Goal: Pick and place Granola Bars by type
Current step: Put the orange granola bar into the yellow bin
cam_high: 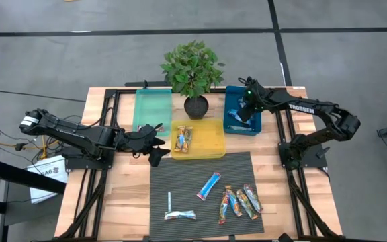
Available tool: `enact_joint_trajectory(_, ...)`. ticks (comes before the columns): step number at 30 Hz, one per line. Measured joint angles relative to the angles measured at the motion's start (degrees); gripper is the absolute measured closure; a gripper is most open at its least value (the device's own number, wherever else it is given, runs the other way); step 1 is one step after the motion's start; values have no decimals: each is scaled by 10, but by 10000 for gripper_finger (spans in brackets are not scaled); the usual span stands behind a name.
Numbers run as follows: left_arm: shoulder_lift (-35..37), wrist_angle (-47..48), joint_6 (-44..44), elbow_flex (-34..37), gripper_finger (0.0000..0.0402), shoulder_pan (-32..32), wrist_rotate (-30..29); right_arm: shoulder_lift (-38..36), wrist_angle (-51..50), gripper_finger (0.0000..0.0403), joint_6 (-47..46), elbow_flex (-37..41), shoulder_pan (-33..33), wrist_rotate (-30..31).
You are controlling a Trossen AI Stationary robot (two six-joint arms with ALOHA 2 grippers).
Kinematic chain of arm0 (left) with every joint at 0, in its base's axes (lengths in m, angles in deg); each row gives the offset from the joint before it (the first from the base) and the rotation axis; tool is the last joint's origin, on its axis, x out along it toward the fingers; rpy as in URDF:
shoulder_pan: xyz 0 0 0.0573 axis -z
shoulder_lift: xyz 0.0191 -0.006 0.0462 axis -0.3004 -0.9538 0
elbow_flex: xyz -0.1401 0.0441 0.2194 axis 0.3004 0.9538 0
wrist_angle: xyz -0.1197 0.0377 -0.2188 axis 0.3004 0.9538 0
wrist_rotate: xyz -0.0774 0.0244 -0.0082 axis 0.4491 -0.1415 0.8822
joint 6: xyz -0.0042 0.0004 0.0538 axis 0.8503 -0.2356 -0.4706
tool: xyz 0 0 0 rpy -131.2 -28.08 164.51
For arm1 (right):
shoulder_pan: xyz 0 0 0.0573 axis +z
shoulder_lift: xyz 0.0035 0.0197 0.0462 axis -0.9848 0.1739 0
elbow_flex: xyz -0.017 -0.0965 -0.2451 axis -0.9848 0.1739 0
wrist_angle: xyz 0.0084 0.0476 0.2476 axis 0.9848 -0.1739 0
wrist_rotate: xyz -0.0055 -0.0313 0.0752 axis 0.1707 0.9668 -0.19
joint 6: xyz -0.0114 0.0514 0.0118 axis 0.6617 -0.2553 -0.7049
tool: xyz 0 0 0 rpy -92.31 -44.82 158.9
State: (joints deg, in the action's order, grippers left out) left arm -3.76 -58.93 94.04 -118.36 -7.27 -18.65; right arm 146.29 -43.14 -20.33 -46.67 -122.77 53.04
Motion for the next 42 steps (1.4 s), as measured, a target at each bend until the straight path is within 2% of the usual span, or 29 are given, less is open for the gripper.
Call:
enact_joint_trajectory(19,0,0,25,0,136,-1,-6,0,-3,266,-1,-1,0,-2)
enact_joint_trajectory(22,0,0,-11,0,136,-1,-11,0,-2,265,0,-1,0,-22)
enact_joint_trajectory(27,0,-33,-130,0,136,18,-3,0,-2,264,-1,-1,4,-38)
enact_joint_trajectory(31,0,-67,-173,0,136,27,-6,0,-2,268,-1,-1,15,-47)
enact_joint_trajectory(39,1,-65,-243,0,136,57,-5,0,-3,269,0,-34,58,-47)
enact_joint_trajectory(42,27,-93,-264,19,136,73,-4,0,-3,270,0,-50,69,-46)
